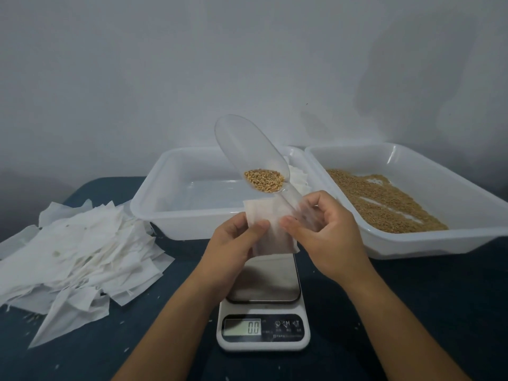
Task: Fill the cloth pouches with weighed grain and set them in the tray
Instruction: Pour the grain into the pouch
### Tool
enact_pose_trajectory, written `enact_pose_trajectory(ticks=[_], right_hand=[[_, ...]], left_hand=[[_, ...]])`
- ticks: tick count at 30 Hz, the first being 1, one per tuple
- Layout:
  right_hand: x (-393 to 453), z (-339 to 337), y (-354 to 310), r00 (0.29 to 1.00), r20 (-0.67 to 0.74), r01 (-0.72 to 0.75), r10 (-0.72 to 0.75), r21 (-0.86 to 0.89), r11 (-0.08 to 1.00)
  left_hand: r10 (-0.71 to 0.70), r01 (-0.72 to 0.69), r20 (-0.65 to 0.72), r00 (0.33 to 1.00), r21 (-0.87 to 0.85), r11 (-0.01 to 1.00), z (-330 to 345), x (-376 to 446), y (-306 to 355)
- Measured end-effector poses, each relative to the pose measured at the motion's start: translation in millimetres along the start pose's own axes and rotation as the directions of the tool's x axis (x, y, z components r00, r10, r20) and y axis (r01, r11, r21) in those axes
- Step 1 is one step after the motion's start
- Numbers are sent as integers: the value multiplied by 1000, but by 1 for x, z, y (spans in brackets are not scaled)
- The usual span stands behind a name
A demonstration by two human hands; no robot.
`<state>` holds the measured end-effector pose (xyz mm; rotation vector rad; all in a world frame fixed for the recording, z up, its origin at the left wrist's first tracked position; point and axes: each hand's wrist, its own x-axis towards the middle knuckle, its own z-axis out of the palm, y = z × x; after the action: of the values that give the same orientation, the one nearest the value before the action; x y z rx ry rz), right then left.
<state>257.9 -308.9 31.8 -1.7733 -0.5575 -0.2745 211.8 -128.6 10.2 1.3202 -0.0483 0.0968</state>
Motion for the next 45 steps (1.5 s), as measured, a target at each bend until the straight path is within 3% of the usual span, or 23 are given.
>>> enact_pose_trajectory(ticks=[3,7,11,13,16,18,25,35,45], right_hand=[[1,-1,2,999,23,-35,34,38,999],[1,-2,6,990,108,-90,88,14,996],[0,-1,11,974,191,-108,120,-76,991],[-1,0,14,967,216,-108,136,-140,984],[-1,2,18,958,227,-114,174,-258,960],[0,2,20,955,230,-121,187,-274,954],[0,1,19,983,128,-107,133,-194,975],[3,0,16,994,-10,-114,113,-66,991],[4,0,20,982,-80,-166,169,36,985]], left_hand=[[14,-14,10,1000,41,999,1,-1,3],[43,-27,-60,997,238,971,-9,-1,5],[5,-7,6,1000,380,925,-24,-8,11],[-8,17,-21,1000,514,857,-27,-10,10],[60,0,-52,997,760,649,-29,-7,4],[81,-1,-56,995,821,571,-28,-7,2],[107,68,-161,981,806,588,-36,-3,-4],[121,192,-380,917,686,701,-49,8,-11],[93,223,-408,908,661,717,-48,7,-11]])
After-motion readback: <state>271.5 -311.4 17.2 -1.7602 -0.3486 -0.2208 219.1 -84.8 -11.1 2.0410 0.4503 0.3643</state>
